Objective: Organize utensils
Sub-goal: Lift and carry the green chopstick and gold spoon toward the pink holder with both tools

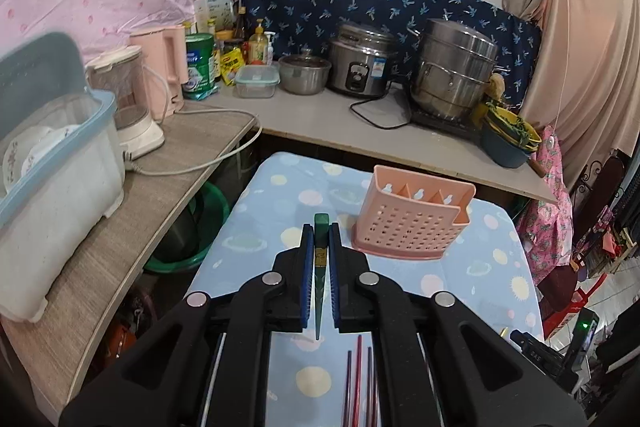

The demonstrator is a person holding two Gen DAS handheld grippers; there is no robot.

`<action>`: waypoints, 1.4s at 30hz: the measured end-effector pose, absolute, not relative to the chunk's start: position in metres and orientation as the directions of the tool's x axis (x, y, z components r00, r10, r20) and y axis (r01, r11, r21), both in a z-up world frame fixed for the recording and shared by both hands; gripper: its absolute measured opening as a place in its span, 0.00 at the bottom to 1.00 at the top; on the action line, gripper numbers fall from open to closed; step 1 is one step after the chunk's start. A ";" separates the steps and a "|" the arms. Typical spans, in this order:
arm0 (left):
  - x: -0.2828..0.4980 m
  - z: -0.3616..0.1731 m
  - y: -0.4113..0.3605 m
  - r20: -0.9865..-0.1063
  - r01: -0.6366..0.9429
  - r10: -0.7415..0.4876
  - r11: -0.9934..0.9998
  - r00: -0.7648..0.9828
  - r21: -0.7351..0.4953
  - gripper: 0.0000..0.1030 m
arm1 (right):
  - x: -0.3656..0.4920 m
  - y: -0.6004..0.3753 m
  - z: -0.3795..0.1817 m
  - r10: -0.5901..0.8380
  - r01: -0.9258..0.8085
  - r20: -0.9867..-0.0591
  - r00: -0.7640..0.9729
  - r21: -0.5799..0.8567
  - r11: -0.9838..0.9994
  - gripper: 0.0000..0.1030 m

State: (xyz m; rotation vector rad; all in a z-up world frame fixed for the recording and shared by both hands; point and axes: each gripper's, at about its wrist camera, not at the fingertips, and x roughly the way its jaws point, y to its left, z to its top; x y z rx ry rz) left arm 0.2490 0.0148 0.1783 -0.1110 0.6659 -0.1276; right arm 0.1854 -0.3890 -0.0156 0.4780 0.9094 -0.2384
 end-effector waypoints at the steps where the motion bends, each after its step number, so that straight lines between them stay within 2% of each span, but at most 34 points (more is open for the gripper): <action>1: 0.247 0.177 0.017 -0.612 0.075 -0.149 0.987 0.777 -0.145 0.07 | 0.188 -0.389 -0.021 0.002 0.392 -0.805 0.594 0.292 0.873 0.38; 6: 0.240 0.170 0.025 -0.627 0.054 -0.140 0.986 0.766 -0.155 0.07 | 0.197 -0.392 -0.043 0.005 0.401 -0.825 0.565 0.280 0.872 0.35; 9: 0.237 0.166 0.025 -0.638 0.051 -0.140 0.986 0.757 -0.156 0.07 | 0.199 -0.390 -0.048 -0.020 0.398 -0.822 0.568 0.254 0.882 0.28; 12: 0.234 0.163 0.024 -0.648 0.053 -0.146 0.986 0.748 -0.161 0.07 | 0.203 -0.388 -0.048 -0.039 0.393 -0.825 0.563 0.226 0.891 0.13; 21: 0.222 0.155 0.022 -0.666 0.063 -0.152 0.986 0.730 -0.156 0.07 | 0.193 -0.382 -0.031 -0.011 0.372 -0.800 0.600 0.266 0.889 0.02; 29: 0.215 0.153 0.020 -0.668 0.073 -0.160 0.985 0.727 -0.157 0.07 | 0.187 -0.380 -0.022 0.015 0.356 -0.795 0.607 0.288 0.889 0.02; 33: 0.214 0.153 0.021 -0.668 0.073 -0.161 0.985 0.727 -0.158 0.07 | 0.196 -0.383 -0.038 0.028 0.385 -0.826 0.564 0.293 0.875 0.28; 39: 0.214 0.153 0.021 -0.668 0.074 -0.162 0.985 0.726 -0.158 0.07 | 0.211 -0.365 -0.046 -0.041 0.367 -0.840 0.542 0.192 0.910 0.28; 42: 0.213 0.153 0.021 -0.667 0.076 -0.162 0.985 0.727 -0.156 0.07 | 0.214 -0.359 -0.046 -0.086 0.354 -0.841 0.534 0.130 0.926 0.13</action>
